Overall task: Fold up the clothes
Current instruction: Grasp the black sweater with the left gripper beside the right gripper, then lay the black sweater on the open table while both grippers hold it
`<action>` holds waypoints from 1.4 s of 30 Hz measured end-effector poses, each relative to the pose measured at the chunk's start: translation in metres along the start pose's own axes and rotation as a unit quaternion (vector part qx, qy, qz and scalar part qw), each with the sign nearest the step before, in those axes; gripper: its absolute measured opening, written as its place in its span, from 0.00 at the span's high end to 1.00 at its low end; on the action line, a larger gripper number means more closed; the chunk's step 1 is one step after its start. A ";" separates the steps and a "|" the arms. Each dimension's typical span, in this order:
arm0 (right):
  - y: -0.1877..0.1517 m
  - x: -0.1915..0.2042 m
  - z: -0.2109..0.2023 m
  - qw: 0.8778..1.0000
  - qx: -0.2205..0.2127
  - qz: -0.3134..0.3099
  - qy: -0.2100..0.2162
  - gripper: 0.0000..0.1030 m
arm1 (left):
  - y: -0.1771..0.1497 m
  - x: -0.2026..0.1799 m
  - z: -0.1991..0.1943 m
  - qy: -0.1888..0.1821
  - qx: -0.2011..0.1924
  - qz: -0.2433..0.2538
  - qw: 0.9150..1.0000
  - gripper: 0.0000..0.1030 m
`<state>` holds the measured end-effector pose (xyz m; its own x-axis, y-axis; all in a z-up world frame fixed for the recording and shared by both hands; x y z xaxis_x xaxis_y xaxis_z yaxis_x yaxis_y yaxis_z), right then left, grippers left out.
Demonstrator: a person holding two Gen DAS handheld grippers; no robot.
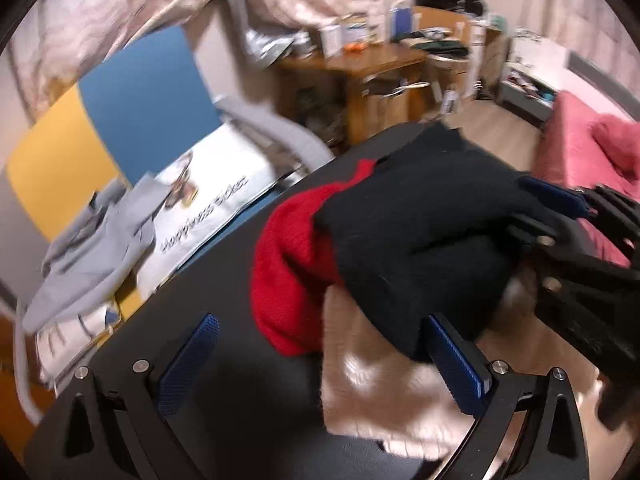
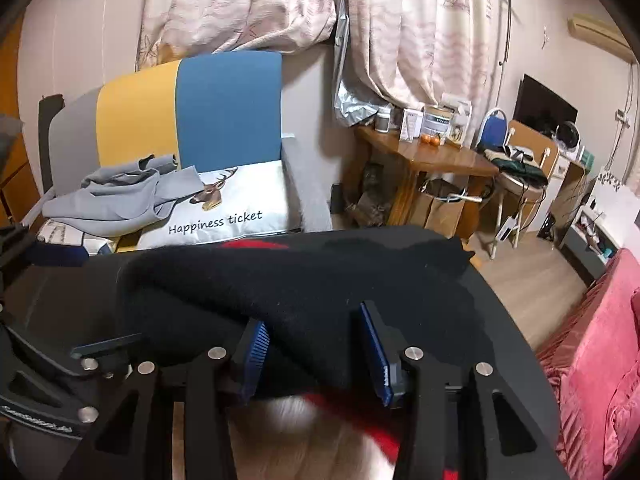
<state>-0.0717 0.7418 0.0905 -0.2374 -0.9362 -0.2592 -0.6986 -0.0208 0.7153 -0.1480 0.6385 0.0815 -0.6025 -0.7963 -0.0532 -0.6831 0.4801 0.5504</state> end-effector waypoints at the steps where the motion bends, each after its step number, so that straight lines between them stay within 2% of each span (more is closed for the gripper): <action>1: -0.001 0.000 0.006 1.000 0.008 -0.002 -0.008 0.57 | 0.001 0.004 0.006 -0.016 0.013 -0.022 1.000 0.00; 2: -0.001 -0.001 0.012 1.000 0.015 -0.003 -0.014 0.57 | 0.003 0.005 0.010 -0.027 0.021 -0.040 0.999 0.00; 4: -0.006 -0.005 0.018 0.999 0.011 0.037 0.004 0.71 | 0.008 0.010 0.013 -0.046 0.030 -0.088 0.995 0.01; 5: -0.009 -0.007 0.020 0.998 0.012 0.062 0.007 0.83 | 0.010 0.012 0.013 -0.054 0.033 -0.109 0.992 0.02; 6: -0.012 -0.010 0.022 0.996 0.012 0.087 0.011 0.91 | 0.010 0.012 0.014 -0.067 0.036 -0.123 0.990 0.18; 7: -0.014 -0.011 0.022 0.994 0.005 0.106 0.018 0.92 | 0.008 0.009 0.017 -0.082 0.043 -0.126 0.988 0.52; 9: -0.018 -0.013 0.021 0.989 -0.010 0.144 0.031 0.94 | 0.002 -0.006 0.027 -0.090 0.074 -0.101 0.988 0.94; 10: -0.018 -0.014 0.019 0.986 -0.020 0.164 0.035 0.94 | 0.000 -0.014 0.025 -0.079 0.072 -0.087 0.990 0.94; 12: -0.020 -0.021 0.012 0.973 -0.046 0.218 0.054 0.95 | 0.004 -0.024 0.021 -0.061 0.033 -0.056 0.996 0.94; 15: -0.027 -0.040 0.002 0.931 -0.093 0.332 0.122 0.95 | 0.001 -0.028 0.001 -0.071 -0.009 -0.030 0.997 0.95; 17: -0.031 -0.048 -0.005 0.897 -0.121 0.388 0.176 0.95 | 0.001 -0.021 -0.016 -0.101 -0.029 -0.042 0.994 0.95; 19: -0.031 -0.047 -0.013 0.879 -0.144 0.403 0.212 0.95 | 0.003 -0.014 -0.033 -0.128 -0.044 -0.053 0.989 0.95; 22: -0.026 -0.025 -0.033 0.874 -0.162 0.379 0.256 0.95 | -0.003 0.003 -0.052 -0.143 -0.054 -0.061 0.986 0.95; 25: -0.032 0.013 -0.051 0.858 -0.166 0.373 0.312 0.95 | -0.022 0.024 -0.063 -0.146 -0.053 -0.075 0.985 0.95; 28: -0.046 0.051 -0.063 0.837 -0.165 0.374 0.364 0.95 | -0.057 0.052 -0.077 -0.146 -0.060 -0.075 0.985 0.95; 32: -0.078 0.123 -0.068 0.811 -0.134 0.380 0.424 0.95 | -0.118 0.099 -0.080 -0.127 -0.048 -0.069 0.988 0.95; 36: -0.111 0.187 -0.060 0.785 -0.099 0.406 0.458 0.95 | -0.180 0.139 -0.076 -0.100 -0.030 -0.072 0.992 0.95; 39: -0.132 0.232 -0.054 0.783 -0.070 0.411 0.461 0.95 | -0.226 0.170 -0.067 -0.080 -0.002 -0.089 0.993 0.95; 42: -0.151 0.270 -0.046 0.787 -0.039 0.413 0.457 0.95 | -0.262 0.197 -0.055 -0.066 0.021 -0.128 0.989 0.95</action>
<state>0.0009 0.4762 -0.0572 0.0201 -0.5023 0.8644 -0.5086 0.7393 0.4414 -0.0648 0.3351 -0.0272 -0.4543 -0.8402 -0.2960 -0.8353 0.2864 0.4693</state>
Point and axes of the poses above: each gripper's, at about its wrist camera, not at the fingertips, and z roughly the way its jaws point, x to its left, y to its top, the point moved 5 cm from there along z, roughly the way its jaws point, and after that the axes turned 14 degrees about -z, right-handed, at the moved point
